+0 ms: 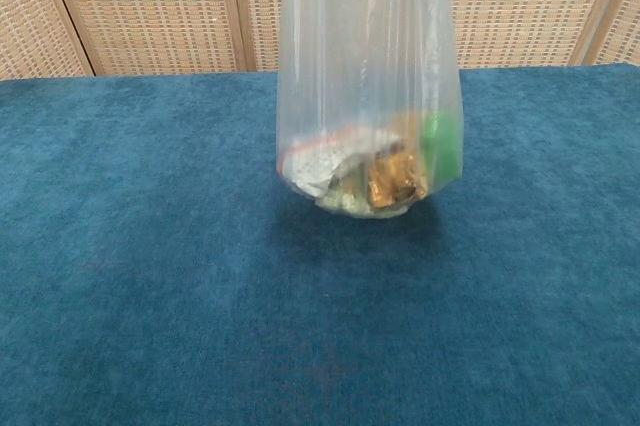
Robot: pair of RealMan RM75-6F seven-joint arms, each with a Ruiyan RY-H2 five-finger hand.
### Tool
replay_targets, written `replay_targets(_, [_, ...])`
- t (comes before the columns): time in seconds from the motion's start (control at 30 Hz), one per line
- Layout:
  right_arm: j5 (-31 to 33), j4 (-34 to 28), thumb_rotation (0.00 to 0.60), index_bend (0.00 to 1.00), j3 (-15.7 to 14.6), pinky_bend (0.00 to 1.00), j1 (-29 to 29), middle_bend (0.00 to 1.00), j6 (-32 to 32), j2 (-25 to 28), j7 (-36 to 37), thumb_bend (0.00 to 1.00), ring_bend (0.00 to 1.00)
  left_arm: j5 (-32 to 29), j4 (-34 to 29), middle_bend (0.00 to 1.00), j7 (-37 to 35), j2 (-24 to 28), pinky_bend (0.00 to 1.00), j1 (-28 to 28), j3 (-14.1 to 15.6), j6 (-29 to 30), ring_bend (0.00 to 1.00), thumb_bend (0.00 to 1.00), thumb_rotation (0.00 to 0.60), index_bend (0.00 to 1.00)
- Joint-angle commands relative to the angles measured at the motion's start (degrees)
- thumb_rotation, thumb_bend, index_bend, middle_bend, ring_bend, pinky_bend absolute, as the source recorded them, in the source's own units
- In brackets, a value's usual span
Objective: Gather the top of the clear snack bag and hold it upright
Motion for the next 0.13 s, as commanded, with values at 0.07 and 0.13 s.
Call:
replay_targets(0.07, [3.5,0.6,0.6,1.0,-2.2,1.0,2.7,0.99,-0.1,0.8,-2.7,1.0,0.97,0.2,-0.1,0.0,0.0,0.1,0.0,0.1,0.0,0.0,0.0,0.04,0.6,0.0])
replay_targets(0.13, [4.9,0.9,0.6,1.0,-3.0,1.0,3.6,0.99,-0.2,0.8,-3.9,1.0,0.97,0.2,-0.2,0.0,0.0,0.1,0.0,0.1,0.0,-0.1,0.0,0.04,0.6,0.0])
